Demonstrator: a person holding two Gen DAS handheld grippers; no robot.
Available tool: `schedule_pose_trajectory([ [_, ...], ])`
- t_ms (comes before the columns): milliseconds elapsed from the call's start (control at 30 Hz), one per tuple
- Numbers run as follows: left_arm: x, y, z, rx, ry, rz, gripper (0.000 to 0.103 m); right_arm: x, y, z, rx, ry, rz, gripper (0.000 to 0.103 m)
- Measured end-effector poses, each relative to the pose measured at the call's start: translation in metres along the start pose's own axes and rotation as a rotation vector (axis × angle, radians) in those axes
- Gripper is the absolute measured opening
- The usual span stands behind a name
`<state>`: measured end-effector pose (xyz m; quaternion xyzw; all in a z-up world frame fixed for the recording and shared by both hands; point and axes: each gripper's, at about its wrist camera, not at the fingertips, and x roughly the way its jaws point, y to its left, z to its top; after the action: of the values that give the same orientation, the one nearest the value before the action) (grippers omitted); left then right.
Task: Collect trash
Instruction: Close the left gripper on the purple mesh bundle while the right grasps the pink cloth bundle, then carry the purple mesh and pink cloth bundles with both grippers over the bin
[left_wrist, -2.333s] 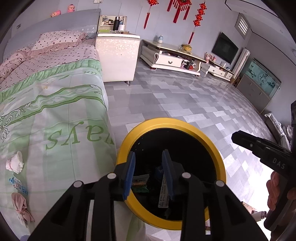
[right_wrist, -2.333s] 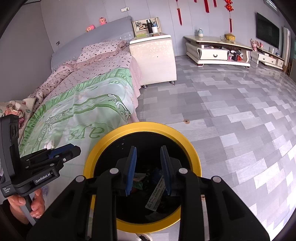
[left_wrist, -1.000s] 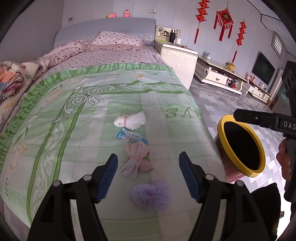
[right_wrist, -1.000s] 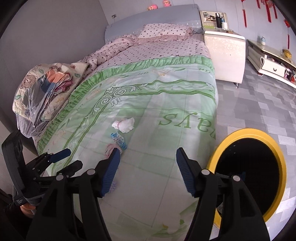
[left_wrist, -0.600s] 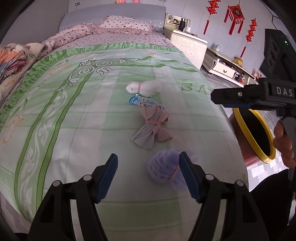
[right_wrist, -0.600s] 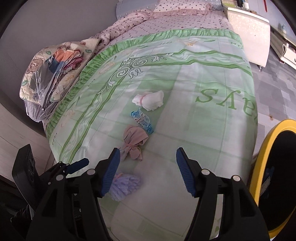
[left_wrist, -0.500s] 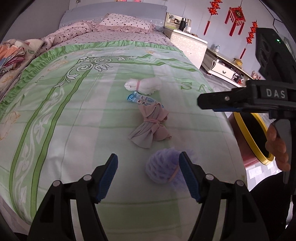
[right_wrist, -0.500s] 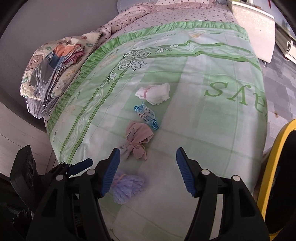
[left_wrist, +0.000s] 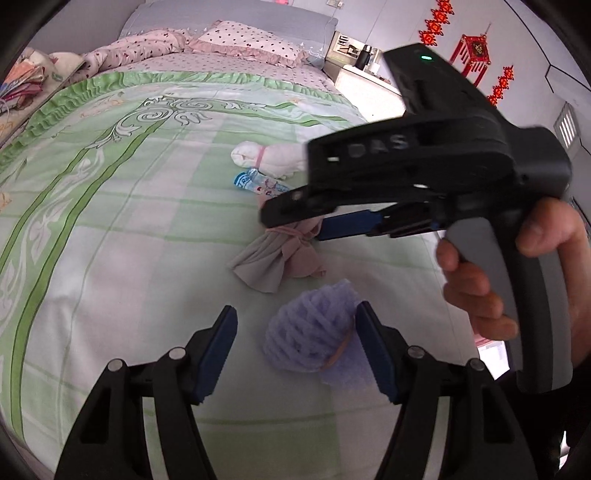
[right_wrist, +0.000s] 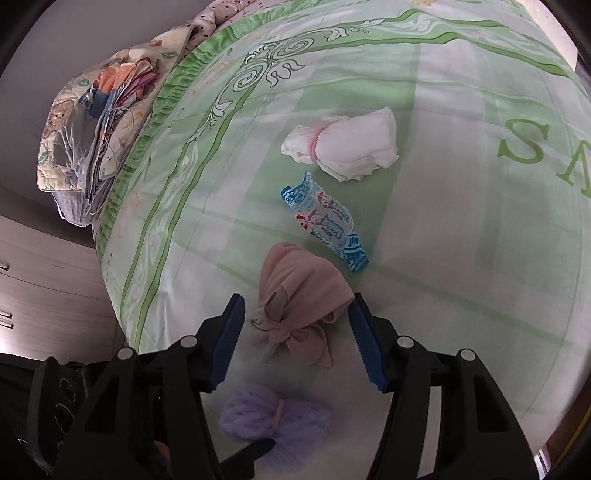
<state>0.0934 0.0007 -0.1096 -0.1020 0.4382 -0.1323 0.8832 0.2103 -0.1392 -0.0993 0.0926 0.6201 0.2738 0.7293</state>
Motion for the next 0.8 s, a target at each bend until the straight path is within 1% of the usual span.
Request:
schedule_pose_trajectory([
  [33, 0.000, -0.001, 0.000, 0.008, -0.005, -0.002, 0.056, 0.004, 0.001, 0.002, -0.001, 0.007, -0.004, 0.051],
  [100, 0.002, -0.005, 0.000, 0.024, -0.011, -0.007, 0.047, 0.009, 0.003, 0.005, -0.013, 0.010, -0.024, 0.047],
  [133, 0.003, -0.009, 0.000, 0.036, -0.017, -0.006, 0.044, 0.011, 0.004, 0.006, -0.017, 0.009, -0.029, 0.041],
  [233, 0.004, -0.016, 0.001, 0.068, -0.038, 0.014, 0.042, 0.012, 0.006, 0.008, -0.021, -0.001, -0.032, 0.036],
  [300, 0.003, -0.017, 0.001, 0.080, -0.046, 0.019, 0.040, 0.010, 0.007, 0.009, -0.036, -0.016, -0.047, 0.035],
  [367, 0.003, -0.017, 0.002, 0.071, -0.046, 0.009, 0.040, 0.007, 0.007, 0.011, -0.042, -0.043, -0.061, 0.035],
  [467, 0.002, -0.014, 0.005, 0.056, -0.044, -0.004, 0.039, 0.002, 0.002, 0.019, -0.025, -0.077, -0.063, 0.034],
  [533, 0.001, -0.014, 0.007, 0.050, -0.043, -0.012, 0.039, -0.001, -0.003, 0.023, -0.015, -0.097, -0.080, 0.034],
  [600, 0.000, -0.013, 0.007, 0.047, -0.040, -0.018, 0.039, -0.005, -0.009, 0.028, 0.001, -0.104, -0.078, 0.034],
  [800, -0.005, -0.014, 0.009, 0.040, -0.038, -0.047, 0.039, -0.024, -0.025, 0.032, 0.014, -0.151, -0.112, 0.034],
])
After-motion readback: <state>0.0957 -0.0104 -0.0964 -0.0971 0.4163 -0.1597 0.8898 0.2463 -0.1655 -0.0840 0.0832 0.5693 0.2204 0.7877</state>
